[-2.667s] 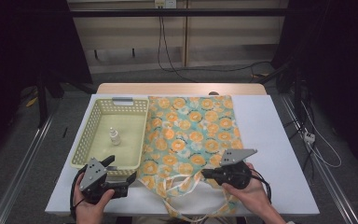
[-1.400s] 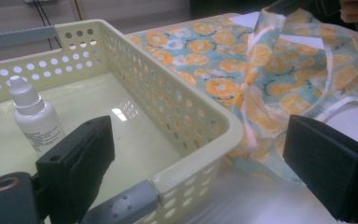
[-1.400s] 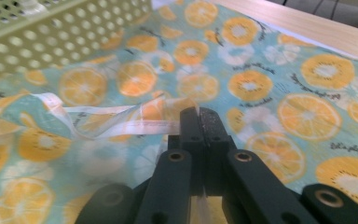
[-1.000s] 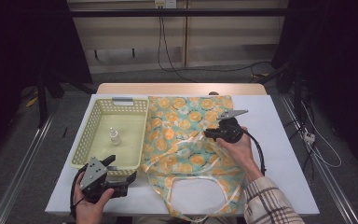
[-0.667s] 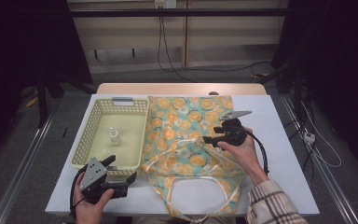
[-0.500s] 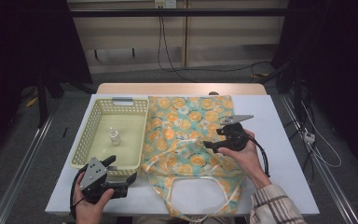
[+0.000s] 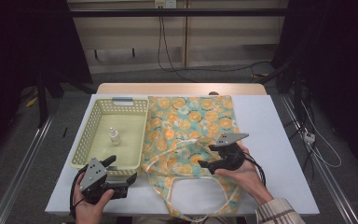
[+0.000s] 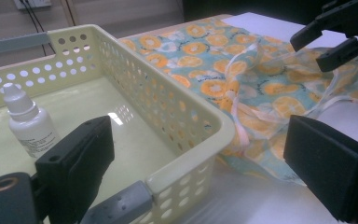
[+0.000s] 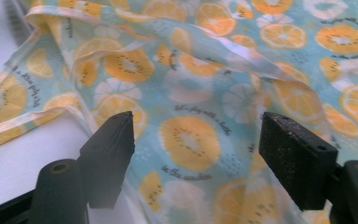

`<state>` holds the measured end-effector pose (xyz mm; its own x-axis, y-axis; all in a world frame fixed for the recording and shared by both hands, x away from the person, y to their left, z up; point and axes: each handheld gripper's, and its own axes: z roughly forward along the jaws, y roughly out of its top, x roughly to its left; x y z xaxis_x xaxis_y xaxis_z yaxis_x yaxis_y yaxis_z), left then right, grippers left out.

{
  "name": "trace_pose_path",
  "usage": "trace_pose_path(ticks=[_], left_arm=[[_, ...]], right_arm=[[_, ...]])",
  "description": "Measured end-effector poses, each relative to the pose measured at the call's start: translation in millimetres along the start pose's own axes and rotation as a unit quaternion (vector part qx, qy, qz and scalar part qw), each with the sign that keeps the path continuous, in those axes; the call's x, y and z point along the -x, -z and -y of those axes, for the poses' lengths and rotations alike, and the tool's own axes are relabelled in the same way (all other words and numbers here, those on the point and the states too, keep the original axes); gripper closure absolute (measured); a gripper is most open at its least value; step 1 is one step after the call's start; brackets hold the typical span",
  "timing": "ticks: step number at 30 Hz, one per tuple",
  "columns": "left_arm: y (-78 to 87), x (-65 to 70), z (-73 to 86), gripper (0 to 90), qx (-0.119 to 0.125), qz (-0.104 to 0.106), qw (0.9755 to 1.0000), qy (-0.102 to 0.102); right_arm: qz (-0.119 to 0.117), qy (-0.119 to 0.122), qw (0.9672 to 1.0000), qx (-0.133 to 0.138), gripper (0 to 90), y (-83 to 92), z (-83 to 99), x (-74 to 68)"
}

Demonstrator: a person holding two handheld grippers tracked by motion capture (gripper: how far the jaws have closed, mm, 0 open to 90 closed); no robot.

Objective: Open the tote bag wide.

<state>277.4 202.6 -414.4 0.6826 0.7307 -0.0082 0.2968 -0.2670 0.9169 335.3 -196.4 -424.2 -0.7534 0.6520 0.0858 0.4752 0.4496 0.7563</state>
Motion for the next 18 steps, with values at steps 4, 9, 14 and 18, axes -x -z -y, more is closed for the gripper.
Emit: trace_pose_path(ticks=[4, 9, 14, 18], left_arm=[[0.3, -0.2, 0.2, 8.2, 0.0, 0.001, 1.0, 0.0], [0.2, 0.5, 0.1, 8.2, -0.001, 0.001, 1.0, -0.003], [-0.4, 0.6, 0.0, 8.2, -0.002, 0.003, 1.0, -0.004], [-0.4, 0.2, -0.5, 8.2, 0.001, 0.003, 1.0, -0.005]], right_arm=[[-0.023, 0.009, 0.9997, -0.003, 33.8, -2.3, -0.9, -12.0], [-0.041, 0.022, 0.9989, -0.007, 32.7, -7.0, 3.9, -23.8], [-0.047, 0.026, 0.9982, -0.025, 38.9, -14.8, 7.3, -26.1], [-0.041, 0.043, 0.9975, -0.038, 47.8, -19.8, 7.9, -27.9]])
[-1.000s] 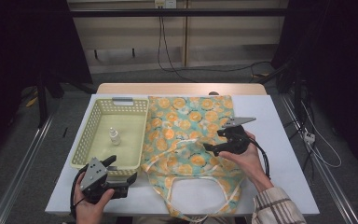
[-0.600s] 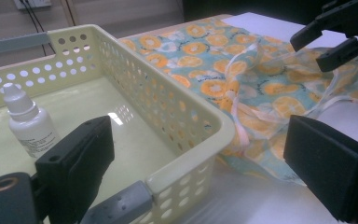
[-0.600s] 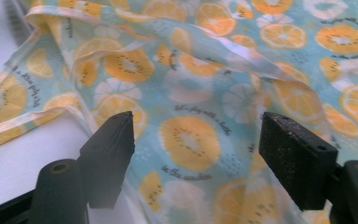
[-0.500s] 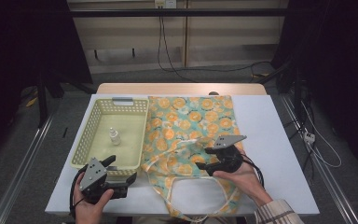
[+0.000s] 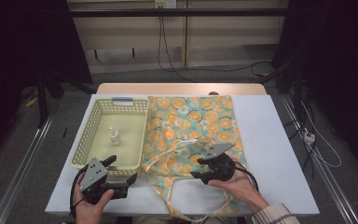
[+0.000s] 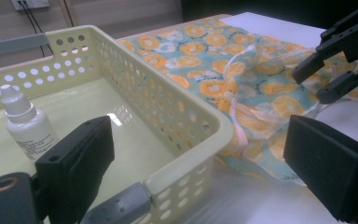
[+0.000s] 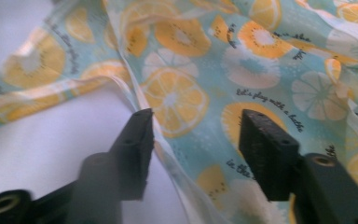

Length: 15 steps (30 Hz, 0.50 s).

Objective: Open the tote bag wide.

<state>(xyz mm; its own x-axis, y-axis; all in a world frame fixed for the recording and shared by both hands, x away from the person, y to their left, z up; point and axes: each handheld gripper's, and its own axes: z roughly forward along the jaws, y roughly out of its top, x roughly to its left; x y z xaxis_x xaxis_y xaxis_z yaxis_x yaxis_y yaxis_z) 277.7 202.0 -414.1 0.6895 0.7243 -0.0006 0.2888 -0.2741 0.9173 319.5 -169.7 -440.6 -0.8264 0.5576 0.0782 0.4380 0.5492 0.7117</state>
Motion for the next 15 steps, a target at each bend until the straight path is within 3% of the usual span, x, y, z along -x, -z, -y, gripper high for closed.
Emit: trace_pose_path(ticks=[5, 9, 11, 15], left_arm=[[0.1, 0.3, -0.2, 8.2, -0.001, 0.002, 1.0, -0.002], [-0.5, -0.3, 0.0, 8.2, -0.001, 0.002, 1.0, -0.001], [-0.5, 0.0, 0.0, 8.2, -0.001, 0.002, 1.0, -0.001], [-0.4, 0.1, 0.0, 8.2, -0.001, 0.002, 1.0, -0.001]], right_arm=[[-0.01, 0.02, 0.9991, -0.035, 49.6, -9.2, 4.1, -1.0], [0.002, 0.034, 0.9983, -0.047, 58.1, -12.4, 4.6, -1.6], [0.002, 0.026, 0.9987, -0.043, 67.0, -12.8, 4.5, 0.4], [-0.002, 0.017, 0.9989, -0.043, 72.9, -13.7, 4.8, 3.4]])
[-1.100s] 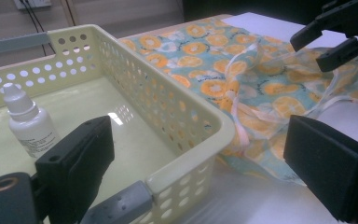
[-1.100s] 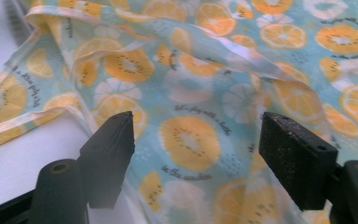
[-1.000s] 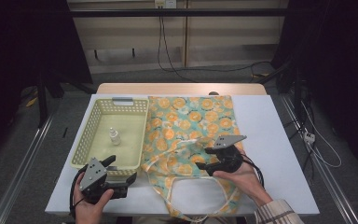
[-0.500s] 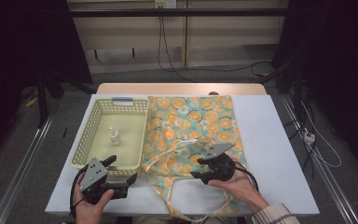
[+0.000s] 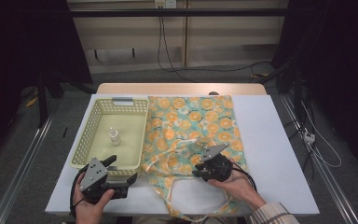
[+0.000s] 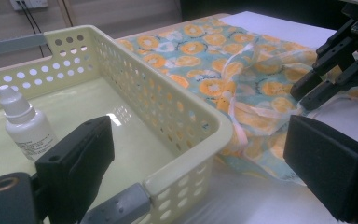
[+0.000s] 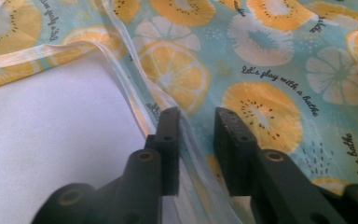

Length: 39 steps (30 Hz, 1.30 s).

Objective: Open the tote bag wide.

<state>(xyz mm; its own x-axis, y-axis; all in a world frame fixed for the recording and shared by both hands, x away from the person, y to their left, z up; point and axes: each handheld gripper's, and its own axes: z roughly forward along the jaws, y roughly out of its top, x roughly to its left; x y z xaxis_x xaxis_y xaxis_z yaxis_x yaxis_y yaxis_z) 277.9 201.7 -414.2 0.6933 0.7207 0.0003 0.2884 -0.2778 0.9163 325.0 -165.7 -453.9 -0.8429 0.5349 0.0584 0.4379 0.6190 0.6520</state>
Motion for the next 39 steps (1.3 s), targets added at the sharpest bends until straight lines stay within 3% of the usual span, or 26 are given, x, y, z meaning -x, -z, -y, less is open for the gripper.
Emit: trace_pose_path(ticks=[5, 12, 15, 18, 26, 28, 34, 39], left_arm=[[-0.1, 0.3, -0.1, 8.2, 0.0, -0.001, 1.0, 0.0], [-0.1, -0.2, 0.0, 8.2, 0.0, -0.001, 1.0, 0.0], [0.4, -0.2, 0.0, 8.2, 0.0, -0.005, 1.0, 0.0], [1.3, -1.2, -0.1, 7.9, 0.002, -0.008, 1.0, 0.002], [0.7, -1.4, 0.1, 7.7, -0.002, -0.008, 1.0, 0.0], [0.5, -1.5, 0.2, 7.7, -0.004, -0.006, 1.0, 0.001], [-0.6, -0.8, 0.6, 7.7, -0.008, -0.005, 1.0, 0.002], [-0.3, -0.9, 0.6, 7.7, -0.007, -0.006, 1.0, 0.003]], right_arm=[[-0.002, 0.009, 1.0, 0.001, 80.2, -0.7, 0.8, -2.4], [-0.031, -0.011, 0.9994, 0.008, 90.0, -1.8, 1.8, -1.2], [-0.021, -0.003, 0.9998, 0.002, 90.0, -1.4, 0.1, -3.1], [-0.019, -0.012, 0.9997, 0.01, 90.0, -1.0, 1.7, -3.7], [0.001, -0.021, 0.9987, 0.047, 90.0, 8.4, -5.6, -5.3], [-0.005, -0.028, 0.9979, 0.058, 90.0, 11.5, -7.0, -2.5], [0.001, -0.049, 0.9948, 0.09, 90.0, 24.3, -12.8, 3.7], [0.022, -0.055, 0.9911, 0.119, 90.0, 33.6, -20.5, 8.5]])
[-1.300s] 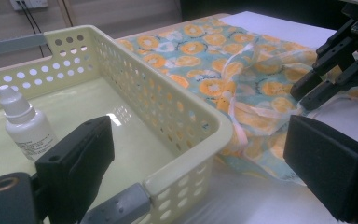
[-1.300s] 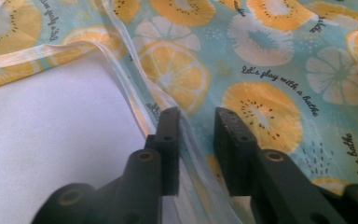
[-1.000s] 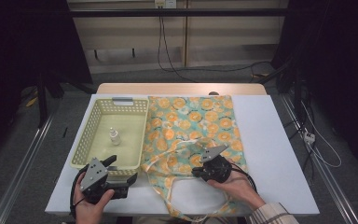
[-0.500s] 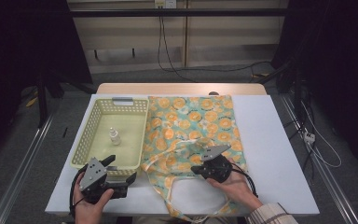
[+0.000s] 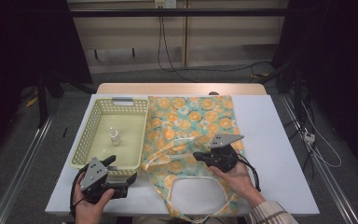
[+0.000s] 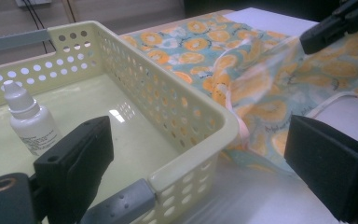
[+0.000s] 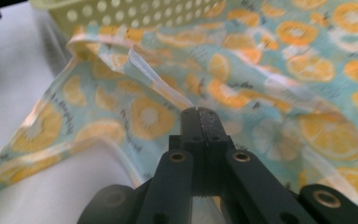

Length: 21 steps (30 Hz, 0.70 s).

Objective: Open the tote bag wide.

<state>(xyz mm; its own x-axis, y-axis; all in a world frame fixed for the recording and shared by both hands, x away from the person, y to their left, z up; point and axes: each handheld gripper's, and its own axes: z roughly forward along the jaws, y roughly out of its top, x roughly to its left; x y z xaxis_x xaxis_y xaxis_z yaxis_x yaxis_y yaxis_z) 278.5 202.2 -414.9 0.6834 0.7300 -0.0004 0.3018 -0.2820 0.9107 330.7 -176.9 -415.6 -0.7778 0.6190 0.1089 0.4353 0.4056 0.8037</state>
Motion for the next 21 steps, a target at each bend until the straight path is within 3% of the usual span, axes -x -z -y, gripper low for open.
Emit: trace_pose_path(ticks=[11, 21], left_arm=[[-1.9, -0.3, -0.9, 7.8, 0.002, 0.004, 1.0, -0.002], [-2.4, -0.5, -0.9, 7.7, 0.002, 0.004, 1.0, -0.001]], right_arm=[[0.03, -0.007, 0.9985, 0.046, 90.0, 8.3, -24.2, 13.3], [0.031, -0.006, 0.9967, 0.075, 90.0, 11.4, -46.1, 25.2]])
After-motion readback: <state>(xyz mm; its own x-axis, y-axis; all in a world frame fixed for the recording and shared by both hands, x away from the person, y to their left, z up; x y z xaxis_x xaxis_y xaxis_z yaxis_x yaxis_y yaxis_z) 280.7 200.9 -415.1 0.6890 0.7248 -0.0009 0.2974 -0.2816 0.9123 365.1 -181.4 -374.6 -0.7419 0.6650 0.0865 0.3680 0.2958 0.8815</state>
